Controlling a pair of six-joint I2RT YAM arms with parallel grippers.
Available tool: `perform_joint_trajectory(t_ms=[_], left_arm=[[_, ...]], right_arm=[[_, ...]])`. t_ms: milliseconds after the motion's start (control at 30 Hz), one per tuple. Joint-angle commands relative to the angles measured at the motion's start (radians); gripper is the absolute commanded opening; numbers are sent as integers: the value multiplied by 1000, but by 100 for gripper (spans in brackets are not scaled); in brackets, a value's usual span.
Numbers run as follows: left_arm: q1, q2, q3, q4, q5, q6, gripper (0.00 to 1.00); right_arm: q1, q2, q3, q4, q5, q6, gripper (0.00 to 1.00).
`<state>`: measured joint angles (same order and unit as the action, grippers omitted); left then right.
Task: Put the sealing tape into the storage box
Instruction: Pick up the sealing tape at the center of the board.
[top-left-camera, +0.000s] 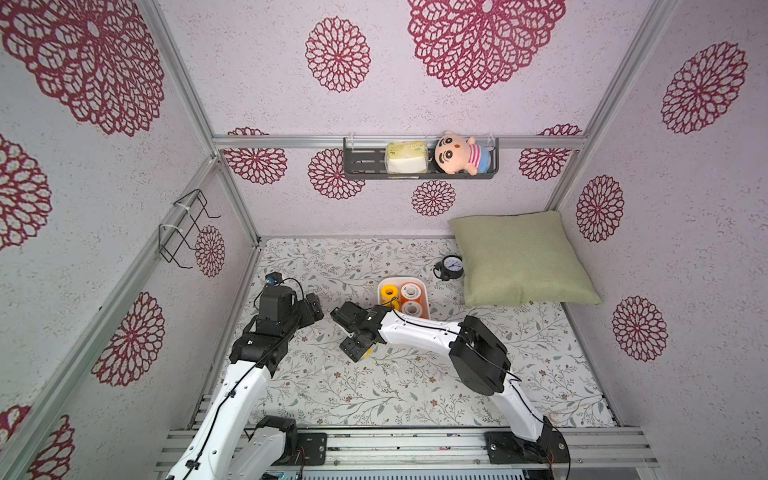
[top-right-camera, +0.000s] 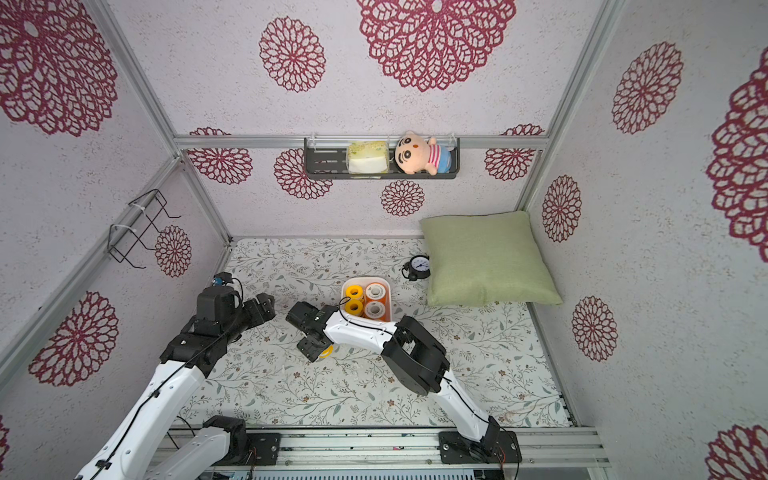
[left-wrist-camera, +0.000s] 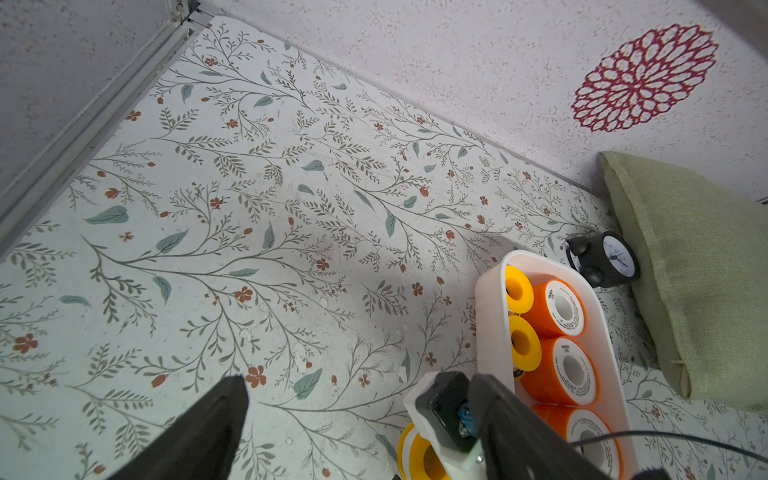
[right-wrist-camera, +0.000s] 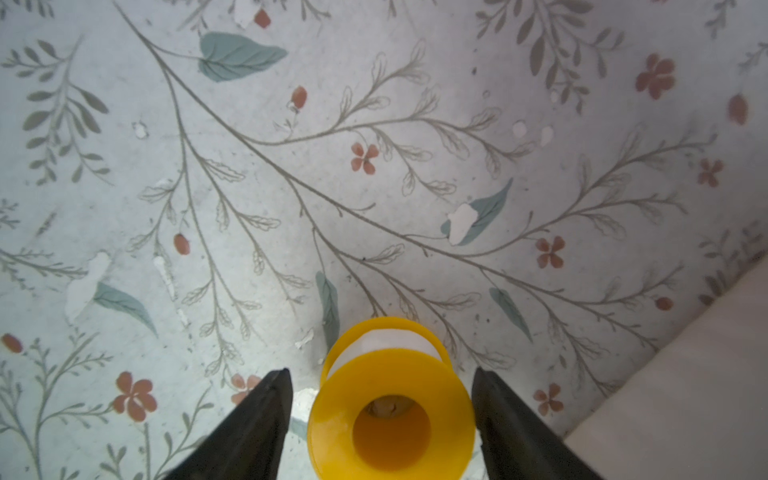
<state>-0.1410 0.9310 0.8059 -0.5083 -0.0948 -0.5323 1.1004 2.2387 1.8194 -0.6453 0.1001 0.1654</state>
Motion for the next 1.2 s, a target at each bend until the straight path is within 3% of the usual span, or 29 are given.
perform_joint_trajectory(t_ms=[0, 100, 300, 500, 1167], left_arm=[[9, 3, -1, 25, -1, 2, 91], [9, 6, -1, 26, 1, 2, 91], [10, 8, -1, 28, 4, 4, 91], [10, 9, -1, 28, 3, 3, 91], [14, 15, -1, 30, 8, 3, 91]], right_arm=[[9, -21, 16, -3, -48, -13, 74], [9, -41, -7, 22, -71, -21, 74], [9, -39, -16, -10, 15, 6, 78], [11, -36, -29, -30, 26, 21, 77], [13, -100, -95, 44, -8, 37, 63]])
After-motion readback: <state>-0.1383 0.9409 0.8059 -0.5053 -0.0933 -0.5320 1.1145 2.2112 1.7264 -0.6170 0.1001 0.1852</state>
